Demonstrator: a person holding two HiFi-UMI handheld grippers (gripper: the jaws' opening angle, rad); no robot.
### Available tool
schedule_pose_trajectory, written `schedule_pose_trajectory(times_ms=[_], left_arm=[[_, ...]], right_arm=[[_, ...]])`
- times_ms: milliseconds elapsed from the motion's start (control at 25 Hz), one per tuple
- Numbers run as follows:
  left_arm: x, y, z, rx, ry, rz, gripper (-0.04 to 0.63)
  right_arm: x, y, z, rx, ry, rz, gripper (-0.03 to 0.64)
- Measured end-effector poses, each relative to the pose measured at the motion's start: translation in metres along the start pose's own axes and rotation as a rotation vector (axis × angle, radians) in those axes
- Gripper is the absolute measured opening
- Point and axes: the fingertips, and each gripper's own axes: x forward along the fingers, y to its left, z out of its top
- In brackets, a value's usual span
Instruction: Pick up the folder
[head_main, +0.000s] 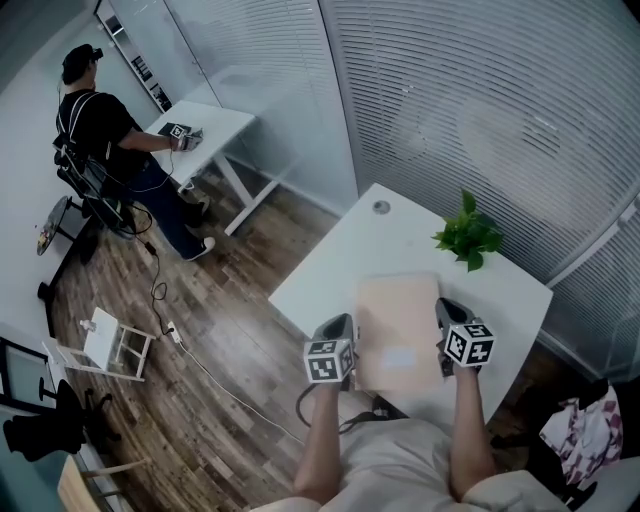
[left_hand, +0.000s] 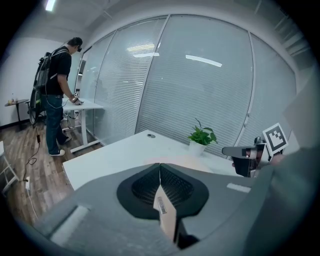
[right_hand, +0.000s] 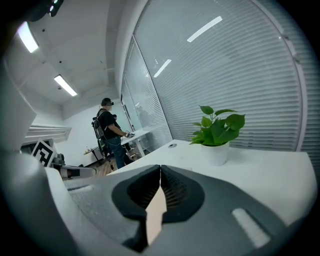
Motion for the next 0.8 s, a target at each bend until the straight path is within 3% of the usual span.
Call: schedule_pose_trajectory(times_ms=[200,520,800], left_arm=[[0.003,0.007,-0.004,-0.063,0.000,-0.011,0.009],[0.021,0.006,-0.022,-0.070,0.046,-0.012,0.009],[0.027,0.011,-0.028,-0.166,0.054,-0.031,0.009]], right_arm=[[0.006,-0.004,-0.013,-0.019,0.054,-0.023,0.002],[0.008,-0.027,-0.032,0.027,0.082,-0.042,0.002],[0.002,-0.038,-0.043,0.054,0.091,-0.047,0.002]])
